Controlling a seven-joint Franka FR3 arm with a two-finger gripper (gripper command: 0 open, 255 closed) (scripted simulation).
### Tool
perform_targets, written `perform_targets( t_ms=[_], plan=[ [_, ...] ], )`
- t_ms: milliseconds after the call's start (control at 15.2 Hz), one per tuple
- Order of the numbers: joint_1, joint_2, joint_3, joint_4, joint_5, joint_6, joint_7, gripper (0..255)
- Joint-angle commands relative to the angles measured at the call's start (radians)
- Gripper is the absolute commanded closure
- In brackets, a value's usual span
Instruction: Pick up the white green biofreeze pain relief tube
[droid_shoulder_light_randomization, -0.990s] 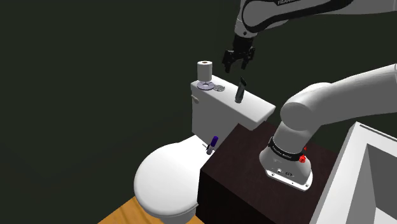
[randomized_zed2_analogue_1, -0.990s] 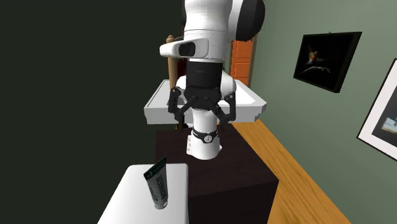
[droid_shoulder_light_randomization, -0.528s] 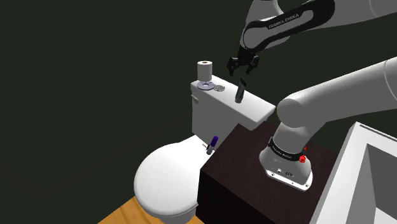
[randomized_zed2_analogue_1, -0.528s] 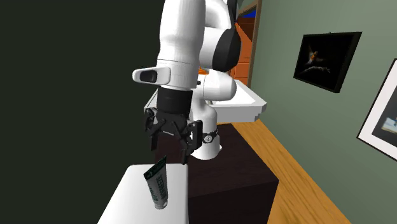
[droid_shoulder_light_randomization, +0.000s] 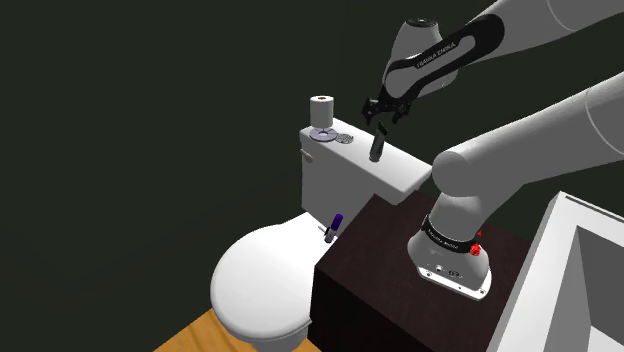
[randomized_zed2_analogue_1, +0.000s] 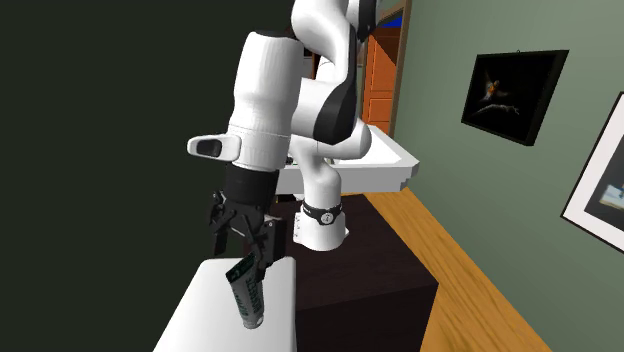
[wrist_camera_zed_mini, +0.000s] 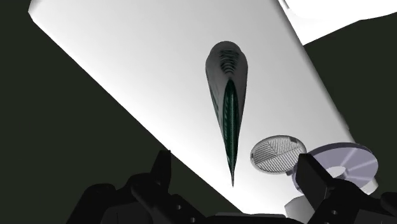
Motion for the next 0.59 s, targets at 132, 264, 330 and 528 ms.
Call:
perform_targets(
  t_ms=[132, 264, 330, 528],
  plan=[
    [-0.019, 0.057, 0.008, -0.032, -0.021, 0.091, 0.019, 0],
    [-0.019, 0.057, 0.008, -0.032, -0.021, 0.091, 0.019, 0],
    [-0.019, 0.059, 0.008, -0.03, -0.021, 0.091, 0.019, 255],
    [-0.019, 0.059, 0.008, -0.03, -0.021, 0.091, 0.019, 255]
  ],
)
